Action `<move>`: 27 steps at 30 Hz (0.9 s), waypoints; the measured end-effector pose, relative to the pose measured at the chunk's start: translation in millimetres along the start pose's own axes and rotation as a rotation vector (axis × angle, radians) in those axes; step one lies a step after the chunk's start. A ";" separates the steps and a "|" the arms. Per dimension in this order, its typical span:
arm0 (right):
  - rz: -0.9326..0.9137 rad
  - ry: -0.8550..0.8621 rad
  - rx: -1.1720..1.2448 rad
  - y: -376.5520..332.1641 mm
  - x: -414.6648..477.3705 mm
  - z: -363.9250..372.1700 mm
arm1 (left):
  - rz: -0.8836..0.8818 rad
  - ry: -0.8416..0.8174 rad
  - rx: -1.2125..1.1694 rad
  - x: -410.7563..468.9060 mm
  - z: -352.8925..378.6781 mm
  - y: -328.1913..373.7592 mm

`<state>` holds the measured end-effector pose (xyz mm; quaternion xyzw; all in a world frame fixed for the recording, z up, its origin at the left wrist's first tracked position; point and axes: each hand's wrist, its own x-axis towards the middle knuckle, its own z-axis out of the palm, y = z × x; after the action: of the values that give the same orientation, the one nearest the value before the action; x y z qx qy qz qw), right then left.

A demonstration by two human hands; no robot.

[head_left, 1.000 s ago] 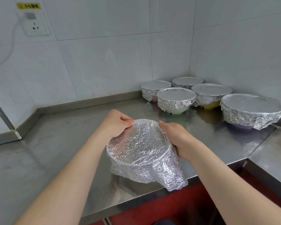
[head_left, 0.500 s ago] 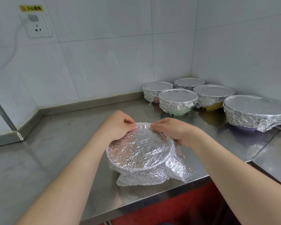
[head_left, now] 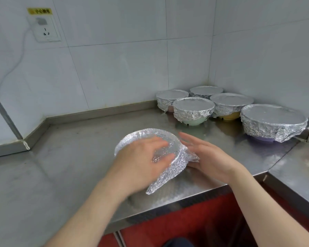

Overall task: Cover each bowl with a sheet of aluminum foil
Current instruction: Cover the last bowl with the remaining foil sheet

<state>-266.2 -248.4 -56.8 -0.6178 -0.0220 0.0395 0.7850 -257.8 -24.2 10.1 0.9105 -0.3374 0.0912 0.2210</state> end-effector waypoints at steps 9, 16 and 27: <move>-0.114 0.066 0.138 3.0 -9.1 45.3 | 0.196 0.117 0.248 0.9 37.8 13.1; -0.186 0.353 0.214 12.9 1.9 74.8 | 0.178 0.069 0.273 2.7 37.4 15.6; -0.067 0.614 0.211 19.6 6.0 93.7 | 0.183 0.066 0.187 9.3 40.3 5.9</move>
<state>-268.7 -152.6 -53.9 -0.5149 0.1999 -0.1724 0.8156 -254.0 -52.2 -20.7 0.8890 -0.4018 0.1719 0.1368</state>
